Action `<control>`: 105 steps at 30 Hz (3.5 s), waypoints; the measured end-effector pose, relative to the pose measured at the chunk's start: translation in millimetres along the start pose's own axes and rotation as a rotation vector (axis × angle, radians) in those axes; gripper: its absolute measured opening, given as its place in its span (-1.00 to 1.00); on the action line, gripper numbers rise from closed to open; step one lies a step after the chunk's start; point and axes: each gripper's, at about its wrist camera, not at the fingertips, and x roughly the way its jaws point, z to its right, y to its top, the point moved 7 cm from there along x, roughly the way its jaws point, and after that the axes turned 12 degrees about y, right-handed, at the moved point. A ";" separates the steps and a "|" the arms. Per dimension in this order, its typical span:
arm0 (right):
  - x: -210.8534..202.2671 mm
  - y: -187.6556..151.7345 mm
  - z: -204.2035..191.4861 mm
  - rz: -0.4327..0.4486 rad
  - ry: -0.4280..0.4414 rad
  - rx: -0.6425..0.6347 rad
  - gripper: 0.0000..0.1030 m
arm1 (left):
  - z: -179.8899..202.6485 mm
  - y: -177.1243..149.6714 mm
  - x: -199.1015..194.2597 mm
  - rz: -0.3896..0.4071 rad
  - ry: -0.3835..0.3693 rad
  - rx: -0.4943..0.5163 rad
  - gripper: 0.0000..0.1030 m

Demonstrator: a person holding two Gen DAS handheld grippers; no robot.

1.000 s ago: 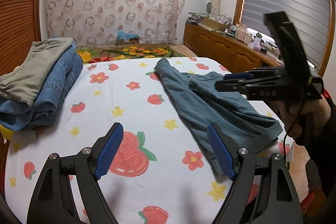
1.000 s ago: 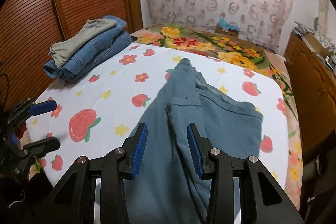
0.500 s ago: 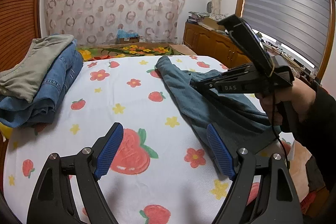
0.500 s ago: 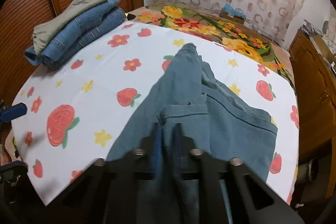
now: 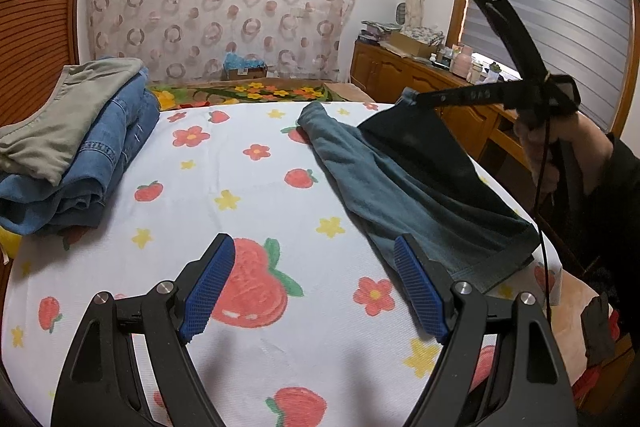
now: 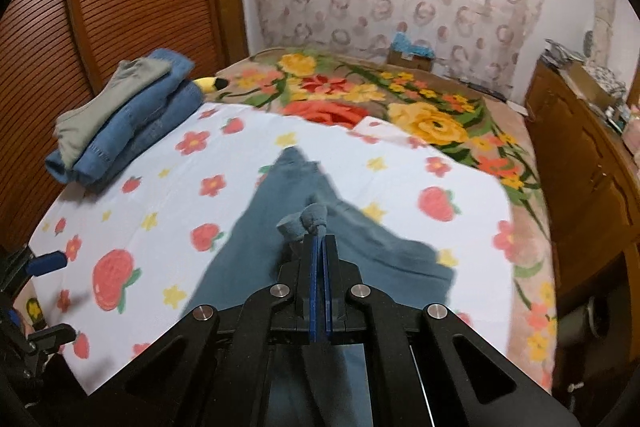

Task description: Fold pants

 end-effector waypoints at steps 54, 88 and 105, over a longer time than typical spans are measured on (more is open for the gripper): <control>-65.6 -117.7 -7.2 -0.004 -0.053 0.133 -0.18 | 38.3 -23.2 2.0 -0.048 -0.034 0.066 0.60; -89.1 -176.4 -31.9 0.056 -0.114 0.211 0.03 | 92.3 -41.7 5.4 -0.104 -0.144 0.160 -0.08; -108.3 -180.1 -32.1 0.103 -0.091 0.227 0.03 | 94.0 -42.5 3.6 -0.097 -0.178 0.142 -0.61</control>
